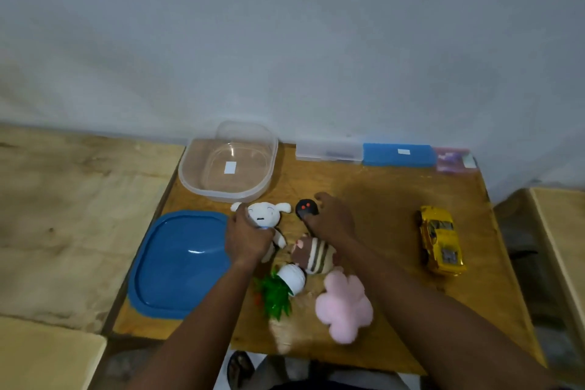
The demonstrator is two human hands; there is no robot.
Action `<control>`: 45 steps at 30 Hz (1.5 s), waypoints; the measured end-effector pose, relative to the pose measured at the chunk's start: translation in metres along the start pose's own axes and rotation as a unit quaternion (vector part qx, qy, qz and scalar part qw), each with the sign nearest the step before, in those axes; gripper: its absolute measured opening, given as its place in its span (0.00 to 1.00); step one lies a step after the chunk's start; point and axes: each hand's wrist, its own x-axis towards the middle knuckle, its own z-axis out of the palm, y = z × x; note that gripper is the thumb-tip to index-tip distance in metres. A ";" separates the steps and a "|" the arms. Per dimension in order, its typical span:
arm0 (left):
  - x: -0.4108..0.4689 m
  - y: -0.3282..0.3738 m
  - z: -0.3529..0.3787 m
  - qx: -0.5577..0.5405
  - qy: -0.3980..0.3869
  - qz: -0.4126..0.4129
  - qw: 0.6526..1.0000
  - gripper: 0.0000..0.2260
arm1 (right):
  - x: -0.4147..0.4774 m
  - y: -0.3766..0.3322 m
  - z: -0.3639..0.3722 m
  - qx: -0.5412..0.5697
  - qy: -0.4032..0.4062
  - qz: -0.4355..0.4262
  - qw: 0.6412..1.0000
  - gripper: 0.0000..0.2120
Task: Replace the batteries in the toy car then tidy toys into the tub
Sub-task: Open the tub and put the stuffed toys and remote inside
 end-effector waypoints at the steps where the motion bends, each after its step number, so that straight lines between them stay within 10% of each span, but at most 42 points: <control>1: -0.001 -0.001 0.002 -0.012 0.001 -0.012 1.000 0.37 | 0.004 0.003 0.001 -0.003 -0.013 0.004 1.000 0.29; 13: -0.012 0.006 0.008 -0.033 0.009 -0.033 0.999 0.30 | 0.022 0.011 0.001 -0.068 -0.034 -0.012 0.997 0.19; 32: 0.005 0.034 -0.051 -0.206 0.089 0.117 0.967 0.34 | 0.034 -0.029 -0.027 0.249 0.070 -0.081 0.962 0.23; 45: 0.122 0.026 -0.122 -0.063 0.069 0.158 0.983 0.24 | 0.089 -0.138 0.001 -0.139 0.092 -0.134 0.977 0.17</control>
